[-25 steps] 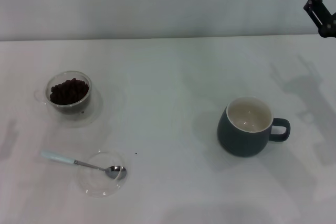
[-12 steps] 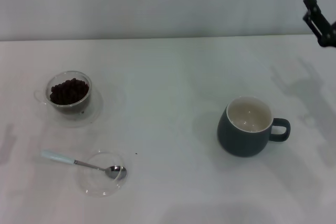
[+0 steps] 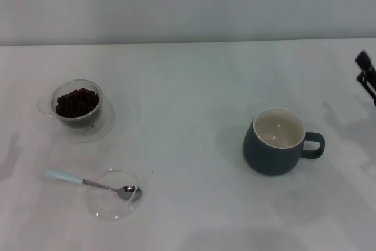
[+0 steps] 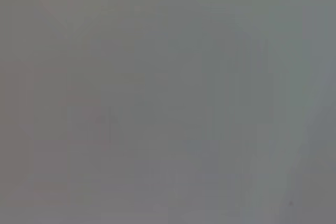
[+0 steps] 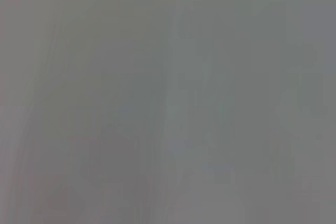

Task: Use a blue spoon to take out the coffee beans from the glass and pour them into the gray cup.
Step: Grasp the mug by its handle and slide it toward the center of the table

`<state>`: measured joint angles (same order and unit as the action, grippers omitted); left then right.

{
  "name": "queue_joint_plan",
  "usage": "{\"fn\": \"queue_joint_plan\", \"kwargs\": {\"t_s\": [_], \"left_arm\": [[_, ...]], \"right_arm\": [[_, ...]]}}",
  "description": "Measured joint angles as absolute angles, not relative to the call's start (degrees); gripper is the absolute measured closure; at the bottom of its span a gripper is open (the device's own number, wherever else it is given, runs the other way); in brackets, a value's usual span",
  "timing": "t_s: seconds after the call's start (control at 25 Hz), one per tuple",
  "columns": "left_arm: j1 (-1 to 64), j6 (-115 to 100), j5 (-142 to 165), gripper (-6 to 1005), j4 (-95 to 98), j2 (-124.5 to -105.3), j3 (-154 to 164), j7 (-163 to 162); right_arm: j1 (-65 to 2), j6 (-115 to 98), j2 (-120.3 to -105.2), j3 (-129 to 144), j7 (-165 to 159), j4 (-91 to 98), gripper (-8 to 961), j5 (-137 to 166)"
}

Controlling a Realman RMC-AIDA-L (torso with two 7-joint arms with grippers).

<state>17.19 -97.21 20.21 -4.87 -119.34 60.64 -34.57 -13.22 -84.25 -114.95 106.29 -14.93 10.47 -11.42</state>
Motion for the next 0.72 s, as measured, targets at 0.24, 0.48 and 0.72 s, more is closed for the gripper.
{"fn": "queue_joint_plan", "kwargs": {"t_s": [0.24,0.48,0.72], "left_arm": [[18.6,-95.7,19.9,139,-4.5,-119.21,60.5,-33.1],[19.8,-93.9,19.8,138,-3.5,-119.14,60.3,-32.4],[20.2,-92.2,19.7,138,-1.9,-119.13,60.3,-31.4]], "right_arm": [[-10.8,-85.6,-114.81,106.5,-18.2,10.1,128,-5.9],[-10.1,-85.5,-114.97,107.2,-19.0,8.1,128,-4.9],[-10.0,-84.0,-115.05,109.1,-20.6,7.4,127,-4.3]]}}
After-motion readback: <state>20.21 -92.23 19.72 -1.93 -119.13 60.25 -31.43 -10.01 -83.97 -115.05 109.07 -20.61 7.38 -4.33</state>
